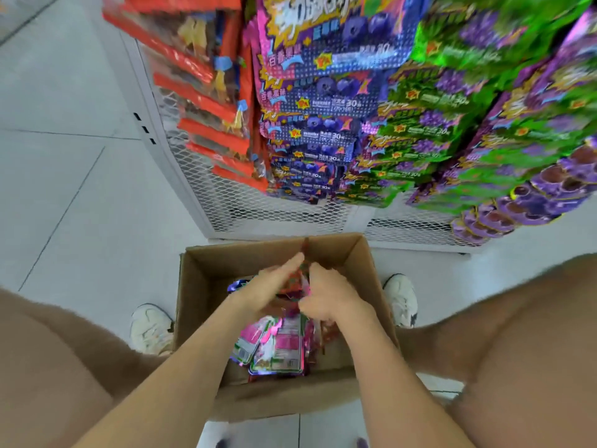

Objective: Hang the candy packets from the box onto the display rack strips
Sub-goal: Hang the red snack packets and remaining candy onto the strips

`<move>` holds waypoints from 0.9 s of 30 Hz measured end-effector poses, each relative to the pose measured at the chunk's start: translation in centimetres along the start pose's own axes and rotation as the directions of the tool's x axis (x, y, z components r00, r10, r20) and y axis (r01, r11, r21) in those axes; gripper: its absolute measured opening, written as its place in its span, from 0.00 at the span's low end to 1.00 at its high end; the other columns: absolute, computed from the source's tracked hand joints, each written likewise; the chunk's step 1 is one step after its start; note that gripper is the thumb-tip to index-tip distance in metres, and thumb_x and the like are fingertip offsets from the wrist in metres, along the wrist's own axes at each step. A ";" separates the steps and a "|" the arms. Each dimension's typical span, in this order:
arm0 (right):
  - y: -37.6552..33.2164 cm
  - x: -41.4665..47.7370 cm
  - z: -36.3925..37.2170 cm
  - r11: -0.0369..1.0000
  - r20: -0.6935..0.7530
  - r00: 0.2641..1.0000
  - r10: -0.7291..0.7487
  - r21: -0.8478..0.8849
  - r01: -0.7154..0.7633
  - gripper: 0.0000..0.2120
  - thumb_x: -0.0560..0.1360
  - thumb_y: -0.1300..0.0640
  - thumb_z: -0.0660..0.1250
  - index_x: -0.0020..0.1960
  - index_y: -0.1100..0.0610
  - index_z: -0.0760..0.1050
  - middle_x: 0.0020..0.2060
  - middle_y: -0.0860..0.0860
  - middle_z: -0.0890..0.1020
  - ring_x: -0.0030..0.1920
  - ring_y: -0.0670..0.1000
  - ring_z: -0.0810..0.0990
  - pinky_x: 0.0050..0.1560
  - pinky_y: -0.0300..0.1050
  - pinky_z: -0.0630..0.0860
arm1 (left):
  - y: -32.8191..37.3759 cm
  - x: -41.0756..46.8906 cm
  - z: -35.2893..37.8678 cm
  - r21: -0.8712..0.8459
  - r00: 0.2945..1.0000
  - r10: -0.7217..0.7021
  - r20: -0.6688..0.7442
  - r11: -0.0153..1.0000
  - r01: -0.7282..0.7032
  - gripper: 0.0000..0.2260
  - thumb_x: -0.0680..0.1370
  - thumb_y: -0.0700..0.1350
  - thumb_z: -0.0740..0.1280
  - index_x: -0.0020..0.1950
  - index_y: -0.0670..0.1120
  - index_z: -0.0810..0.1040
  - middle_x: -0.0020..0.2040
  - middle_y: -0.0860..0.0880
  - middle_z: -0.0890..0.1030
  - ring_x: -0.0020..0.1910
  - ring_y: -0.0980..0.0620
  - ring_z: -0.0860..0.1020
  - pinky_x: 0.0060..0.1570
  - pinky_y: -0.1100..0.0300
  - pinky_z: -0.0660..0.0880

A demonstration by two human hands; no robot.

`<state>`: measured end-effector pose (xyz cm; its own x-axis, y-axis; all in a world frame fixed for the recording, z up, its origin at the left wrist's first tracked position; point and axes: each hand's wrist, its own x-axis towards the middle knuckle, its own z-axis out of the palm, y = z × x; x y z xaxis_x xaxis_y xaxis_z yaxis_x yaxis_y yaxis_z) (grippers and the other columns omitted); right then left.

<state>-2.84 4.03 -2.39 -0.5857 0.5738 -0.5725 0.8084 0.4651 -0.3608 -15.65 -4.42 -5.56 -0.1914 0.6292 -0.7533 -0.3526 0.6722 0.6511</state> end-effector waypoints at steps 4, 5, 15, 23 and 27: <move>-2.7 -5.1 -1.7 0.952 -0.048 0.975 -0.217 -0.231 0.200 0.17 0.74 0.45 0.72 0.57 0.54 0.75 0.51 0.56 0.78 0.54 0.61 0.81 0.45 0.51 0.75 | 2.5 -2.4 0.7 -0.094 0.981 0.101 -0.167 0.989 -0.118 0.15 0.81 0.53 0.73 0.63 0.44 0.81 0.51 0.38 0.86 0.46 0.42 0.85 0.47 0.42 0.85; -2.5 -5.6 -1.9 0.963 -0.057 0.972 -0.230 -0.158 0.219 0.18 0.73 0.39 0.71 0.52 0.51 0.75 0.46 0.54 0.78 0.51 0.60 0.81 0.43 0.50 0.73 | 2.8 -2.9 0.4 -0.081 0.964 0.137 -0.229 0.984 -0.160 0.12 0.83 0.48 0.70 0.63 0.43 0.81 0.53 0.38 0.87 0.46 0.42 0.86 0.49 0.42 0.85; -1.2 -5.2 -8.1 0.763 -0.565 0.818 0.104 0.573 0.299 0.14 0.79 0.48 0.69 0.58 0.56 0.82 0.44 0.53 0.83 0.43 0.53 0.80 0.45 0.47 0.74 | 8.9 -12.6 -0.4 0.223 0.902 0.368 -0.228 0.921 -0.319 0.23 0.85 0.54 0.66 0.77 0.44 0.70 0.68 0.52 0.75 0.74 0.47 0.70 0.75 0.47 0.64; -6.9 -12.2 -19.1 0.843 -0.841 0.500 -0.209 0.104 0.528 0.08 0.84 0.54 0.66 0.57 0.54 0.83 0.47 0.52 0.85 0.47 0.54 0.81 0.49 0.50 0.74 | 18.6 -20.3 0.2 0.620 0.116 0.947 -0.300 0.286 -0.730 0.20 0.78 0.39 0.75 0.67 0.49 0.76 0.59 0.48 0.78 0.58 0.48 0.79 0.60 0.51 0.78; -10.4 -16.3 -25.8 0.841 -0.921 0.282 -0.269 -0.082 0.535 0.07 0.80 0.52 0.72 0.54 0.53 0.86 0.45 0.50 0.86 0.44 0.51 0.81 0.50 0.45 0.73 | 26.5 -26.2 2.2 0.815 -0.236 0.969 -0.071 -0.080 -0.575 0.20 0.77 0.40 0.66 0.69 0.45 0.77 0.64 0.46 0.74 0.66 0.46 0.73 0.70 0.54 0.69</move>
<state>-3.26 7.20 29.67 -0.4379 0.6573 0.6133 0.3614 0.7534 -0.5494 -17.99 -2.22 31.59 -0.3613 0.4756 0.8020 0.8844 -0.0977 0.4564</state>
